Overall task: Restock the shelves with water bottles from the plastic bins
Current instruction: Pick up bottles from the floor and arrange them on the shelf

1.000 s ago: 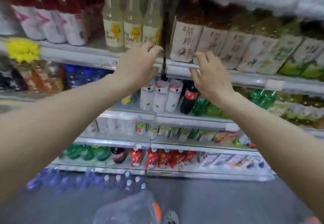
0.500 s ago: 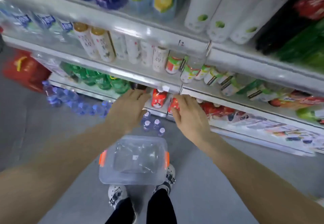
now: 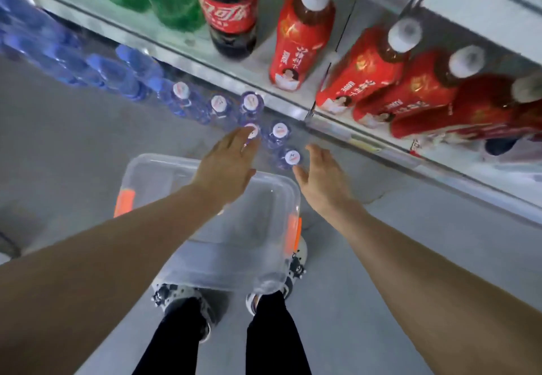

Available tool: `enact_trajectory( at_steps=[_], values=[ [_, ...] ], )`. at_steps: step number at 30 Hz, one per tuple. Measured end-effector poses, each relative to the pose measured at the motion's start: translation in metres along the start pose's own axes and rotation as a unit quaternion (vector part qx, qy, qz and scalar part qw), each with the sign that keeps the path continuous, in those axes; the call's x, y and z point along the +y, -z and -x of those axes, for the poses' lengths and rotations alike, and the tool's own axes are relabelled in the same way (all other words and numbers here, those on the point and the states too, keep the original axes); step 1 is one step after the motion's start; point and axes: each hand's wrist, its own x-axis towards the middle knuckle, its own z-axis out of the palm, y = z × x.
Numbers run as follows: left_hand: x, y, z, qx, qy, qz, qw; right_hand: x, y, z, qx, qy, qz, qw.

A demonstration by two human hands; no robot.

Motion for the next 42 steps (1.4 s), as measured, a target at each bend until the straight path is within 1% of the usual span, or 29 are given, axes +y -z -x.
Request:
enact_trajectory(
  at_steps=[3,6,10,12,15,17,20,22,25,30,32,35,37,39,42],
  values=[
    [-0.012,-0.036,-0.013,-0.005,0.020,-0.002,1.000,0.002,-0.041,-0.022,0.009,-0.022,-0.048,0.999],
    [-0.017,-0.057,-0.015,-0.012,0.049,0.002,0.999,0.004,-0.072,-0.036,0.027,-0.031,-0.092,0.995],
    [-0.019,-0.071,-0.010,-0.016,0.050,0.023,0.998,0.009,-0.093,-0.041,0.064,-0.057,-0.133,0.987],
    [-0.020,-0.072,-0.009,-0.022,0.050,0.035,0.998,0.011,-0.097,-0.041,0.073,-0.048,-0.136,0.987],
    [-0.023,-0.070,-0.010,-0.049,0.056,0.034,0.997,0.010,-0.096,-0.042,0.065,-0.047,-0.151,0.985],
    [-0.024,-0.063,-0.012,-0.082,0.063,0.029,0.994,0.012,-0.088,-0.042,0.057,-0.057,-0.155,0.985],
    [-0.024,-0.042,-0.019,-0.147,0.074,0.002,0.986,0.017,-0.058,-0.037,0.051,-0.095,-0.164,0.981],
    [-0.018,-0.020,-0.024,-0.188,0.081,-0.012,0.979,0.018,-0.029,-0.024,0.051,-0.084,-0.151,0.984],
    [0.000,0.025,-0.024,-0.229,0.091,0.010,0.969,0.010,0.028,0.006,0.062,-0.045,-0.140,0.987],
    [0.054,0.137,-0.004,-0.246,0.043,0.091,0.964,-0.025,0.166,0.071,0.077,-0.017,-0.152,0.985],
    [0.078,0.192,0.006,-0.231,0.027,0.121,0.965,-0.050,0.230,0.103,0.077,0.021,-0.159,0.984],
    [0.107,0.281,0.021,-0.180,0.008,0.168,0.969,-0.095,0.326,0.149,0.112,0.056,-0.154,0.980],
    [0.125,0.338,0.035,-0.128,-0.017,0.202,0.971,-0.127,0.387,0.180,0.146,0.065,-0.152,0.975],
    [0.140,0.394,0.050,-0.093,-0.032,0.230,0.968,-0.159,0.444,0.209,0.186,0.082,-0.168,0.965],
    [0.156,0.464,0.071,-0.042,-0.059,0.289,0.955,-0.208,0.516,0.250,0.253,0.107,-0.177,0.945]
  ],
)
